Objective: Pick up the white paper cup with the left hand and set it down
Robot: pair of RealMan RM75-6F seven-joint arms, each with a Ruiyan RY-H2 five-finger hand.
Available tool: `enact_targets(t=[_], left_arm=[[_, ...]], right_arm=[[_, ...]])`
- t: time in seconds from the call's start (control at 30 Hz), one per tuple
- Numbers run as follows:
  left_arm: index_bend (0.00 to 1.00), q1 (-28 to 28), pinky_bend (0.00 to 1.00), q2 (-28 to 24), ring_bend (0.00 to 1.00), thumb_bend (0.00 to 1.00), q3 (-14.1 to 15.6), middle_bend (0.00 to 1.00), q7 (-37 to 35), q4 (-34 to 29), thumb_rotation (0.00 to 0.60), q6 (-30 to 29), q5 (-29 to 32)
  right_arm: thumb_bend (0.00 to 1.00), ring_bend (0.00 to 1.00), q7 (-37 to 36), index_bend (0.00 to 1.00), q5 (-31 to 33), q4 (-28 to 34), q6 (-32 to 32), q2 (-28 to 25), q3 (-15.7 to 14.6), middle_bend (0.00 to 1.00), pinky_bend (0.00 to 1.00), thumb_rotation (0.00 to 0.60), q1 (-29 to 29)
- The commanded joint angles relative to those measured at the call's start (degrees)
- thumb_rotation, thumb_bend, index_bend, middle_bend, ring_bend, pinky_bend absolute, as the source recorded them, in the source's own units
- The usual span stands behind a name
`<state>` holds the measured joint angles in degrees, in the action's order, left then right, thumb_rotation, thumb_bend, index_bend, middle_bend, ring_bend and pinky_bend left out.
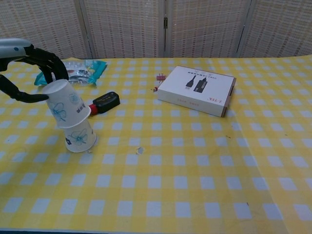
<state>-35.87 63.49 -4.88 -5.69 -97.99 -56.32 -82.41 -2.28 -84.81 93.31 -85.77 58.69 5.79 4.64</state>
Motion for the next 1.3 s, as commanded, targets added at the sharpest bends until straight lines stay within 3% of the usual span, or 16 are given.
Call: enact_targets(t=[0.03,0.33,0.53,0.9,1.3], left_arm=[[0.44,0.86,0.19,-1.47,0.38,0.44,-0.21,0.43,3.14,-0.98,0.600,-1.83,0.28],[0.44,4.12,0.18,-5.59,0.36,0.44,0.01,0.43,5.98,-2.95,0.600,-6.55,0.46],[0.44,6.37,0.16,-5.16,0.35,0.44,1.33,0.43,9.95,-1.16,0.600,-7.88,1.82],[0.43,7.00,0.15,2.32,0.33,0.44,3.20,0.43,12.66,5.08,0.600,-5.87,2.20],[0.43,5.86,0.13,8.49,0.31,0.44,2.65,0.42,15.39,10.27,0.600,-3.94,3.41]], right_arm=[[0.35,0.10,0.00,0.00,-0.03,0.02,0.00,0.01,0.02,0.01,0.00,0.600,0.04],[0.35,0.10,0.11,0.00,-0.49,0.40,-0.50,-0.26,0.09,0.01,0.00,0.600,0.00],[0.35,0.10,0.19,0.00,-1.01,0.54,-0.39,-0.18,0.02,0.01,0.00,0.600,0.26],[0.35,0.10,0.27,0.00,-1.40,0.74,-0.72,-0.25,-0.18,0.01,0.00,0.600,0.13],[0.35,0.10,0.57,0.00,-0.99,1.08,-0.61,-0.31,-0.30,0.01,0.00,0.600,-0.06]])
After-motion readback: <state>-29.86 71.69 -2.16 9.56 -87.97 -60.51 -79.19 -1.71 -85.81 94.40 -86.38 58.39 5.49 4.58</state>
